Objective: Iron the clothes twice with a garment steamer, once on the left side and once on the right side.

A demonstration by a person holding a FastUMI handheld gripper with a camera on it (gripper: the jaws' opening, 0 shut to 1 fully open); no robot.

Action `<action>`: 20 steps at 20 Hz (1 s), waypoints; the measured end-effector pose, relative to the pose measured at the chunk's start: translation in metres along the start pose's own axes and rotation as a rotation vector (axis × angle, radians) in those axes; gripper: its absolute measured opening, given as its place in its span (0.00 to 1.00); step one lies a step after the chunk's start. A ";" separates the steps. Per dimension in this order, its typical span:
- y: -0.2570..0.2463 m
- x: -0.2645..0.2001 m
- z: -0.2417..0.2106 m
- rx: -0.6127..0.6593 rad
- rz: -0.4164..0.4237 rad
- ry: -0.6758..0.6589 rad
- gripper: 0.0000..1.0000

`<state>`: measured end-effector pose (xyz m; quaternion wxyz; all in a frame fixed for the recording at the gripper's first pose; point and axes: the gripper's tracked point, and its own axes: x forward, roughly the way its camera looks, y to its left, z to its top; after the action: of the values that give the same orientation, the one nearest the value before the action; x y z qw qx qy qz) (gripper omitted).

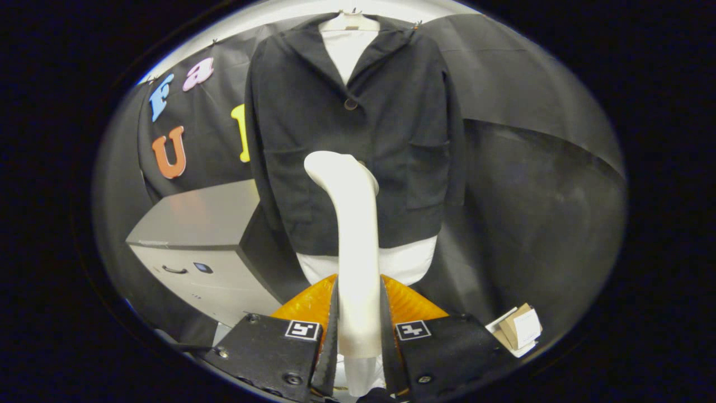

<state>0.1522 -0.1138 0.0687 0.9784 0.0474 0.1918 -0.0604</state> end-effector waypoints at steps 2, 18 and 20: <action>-0.016 -0.015 0.021 0.026 -0.008 -0.037 0.36; -0.076 -0.040 0.237 0.176 -0.065 -0.379 0.36; -0.071 -0.038 0.254 0.189 -0.067 -0.402 0.36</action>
<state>0.2018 -0.2096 0.3126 0.9856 0.1195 -0.0120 -0.1189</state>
